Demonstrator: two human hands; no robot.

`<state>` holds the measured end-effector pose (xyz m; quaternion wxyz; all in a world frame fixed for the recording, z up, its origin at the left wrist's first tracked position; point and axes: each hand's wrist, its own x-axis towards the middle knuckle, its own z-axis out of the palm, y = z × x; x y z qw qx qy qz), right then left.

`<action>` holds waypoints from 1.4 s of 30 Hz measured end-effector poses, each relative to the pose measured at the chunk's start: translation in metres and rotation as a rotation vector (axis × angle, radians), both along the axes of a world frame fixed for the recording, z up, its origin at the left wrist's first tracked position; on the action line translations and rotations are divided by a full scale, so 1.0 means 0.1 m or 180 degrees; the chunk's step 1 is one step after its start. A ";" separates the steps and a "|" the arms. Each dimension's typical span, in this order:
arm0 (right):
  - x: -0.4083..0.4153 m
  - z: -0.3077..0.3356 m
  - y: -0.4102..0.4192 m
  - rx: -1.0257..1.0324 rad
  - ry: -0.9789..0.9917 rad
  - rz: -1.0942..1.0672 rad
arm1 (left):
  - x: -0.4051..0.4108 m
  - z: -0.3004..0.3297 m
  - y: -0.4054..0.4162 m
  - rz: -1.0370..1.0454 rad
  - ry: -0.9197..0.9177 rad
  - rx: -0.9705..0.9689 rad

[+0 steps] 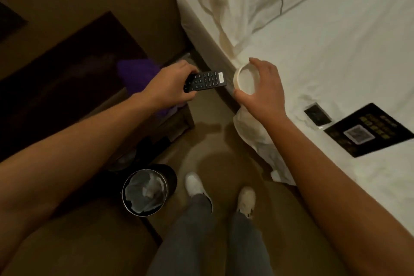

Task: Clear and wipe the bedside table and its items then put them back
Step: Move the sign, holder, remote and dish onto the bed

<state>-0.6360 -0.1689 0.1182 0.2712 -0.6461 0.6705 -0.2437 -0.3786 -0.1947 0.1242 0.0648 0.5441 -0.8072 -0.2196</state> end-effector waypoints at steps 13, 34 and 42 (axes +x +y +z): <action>-1.95 -0.18 1.51 0.0148 0.0021 -0.1034 | -2.07 -0.03 0.67 -0.1219 -0.0182 -0.0188; -4.49 -0.29 3.83 0.0332 -0.0065 -0.2068 | -5.10 -0.15 2.12 -0.2267 -0.0137 -0.0266; -4.85 -0.52 3.86 0.0462 -0.0143 -0.2490 | -5.70 -0.38 2.03 -0.2534 -0.0123 -0.0078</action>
